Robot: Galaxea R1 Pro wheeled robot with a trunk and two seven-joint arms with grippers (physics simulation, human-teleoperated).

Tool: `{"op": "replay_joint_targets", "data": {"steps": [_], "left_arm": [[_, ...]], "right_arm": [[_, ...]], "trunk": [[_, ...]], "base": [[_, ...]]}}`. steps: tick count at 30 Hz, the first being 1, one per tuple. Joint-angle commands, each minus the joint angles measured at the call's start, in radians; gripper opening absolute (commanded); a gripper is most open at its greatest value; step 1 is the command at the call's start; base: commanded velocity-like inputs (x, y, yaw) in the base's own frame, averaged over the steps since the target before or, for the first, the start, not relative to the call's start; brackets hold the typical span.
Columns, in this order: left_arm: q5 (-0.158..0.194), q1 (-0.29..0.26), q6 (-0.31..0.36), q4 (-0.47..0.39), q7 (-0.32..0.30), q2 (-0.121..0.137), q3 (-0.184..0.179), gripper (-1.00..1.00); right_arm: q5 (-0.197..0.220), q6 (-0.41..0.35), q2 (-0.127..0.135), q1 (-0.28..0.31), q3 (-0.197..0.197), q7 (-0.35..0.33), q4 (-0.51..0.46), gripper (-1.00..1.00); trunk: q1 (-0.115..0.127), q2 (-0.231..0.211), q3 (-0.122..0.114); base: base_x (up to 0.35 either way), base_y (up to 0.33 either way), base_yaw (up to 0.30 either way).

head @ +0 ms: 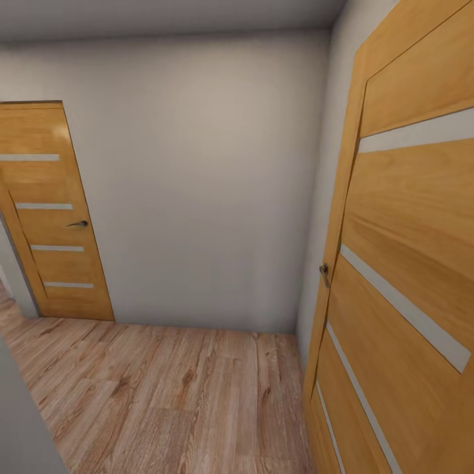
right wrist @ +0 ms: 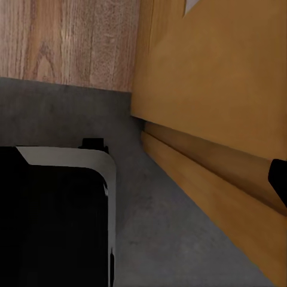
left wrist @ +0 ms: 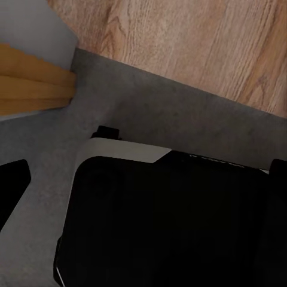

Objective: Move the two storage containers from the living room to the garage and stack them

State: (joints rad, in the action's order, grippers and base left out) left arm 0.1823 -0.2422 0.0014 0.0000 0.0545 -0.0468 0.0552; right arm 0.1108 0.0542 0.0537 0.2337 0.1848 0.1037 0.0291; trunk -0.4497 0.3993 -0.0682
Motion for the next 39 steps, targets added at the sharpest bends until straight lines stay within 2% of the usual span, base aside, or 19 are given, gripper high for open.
{"op": "replay_joint_targets", "data": {"steps": [1, 11, 39], "left_arm": [[0.004, 0.0, 0.0, 0.0, 0.002, -0.001, 0.005, 1.0], [0.005, 0.0, 0.0, 0.0, 0.002, -0.001, 0.006, 1.0], [0.005, 0.0, 0.0, 0.0, 0.002, 0.001, 0.006, 1.0]], "right_arm": [[0.01, 0.006, 0.0, 0.001, 0.009, 0.001, 0.003, 1.0], [0.01, 0.006, -0.001, 0.001, 0.009, 0.002, 0.003, 1.0], [0.01, 0.006, -0.001, 0.001, 0.009, 0.002, 0.003, 1.0]], "trunk": [[0.0, 0.001, 0.0], [0.0, 0.001, 0.0], [0.0, 0.001, 0.0]], "base": [[0.0, 0.0, 0.0], [0.046, 0.0, 0.0], [0.297, 0.0, 0.0]]}}
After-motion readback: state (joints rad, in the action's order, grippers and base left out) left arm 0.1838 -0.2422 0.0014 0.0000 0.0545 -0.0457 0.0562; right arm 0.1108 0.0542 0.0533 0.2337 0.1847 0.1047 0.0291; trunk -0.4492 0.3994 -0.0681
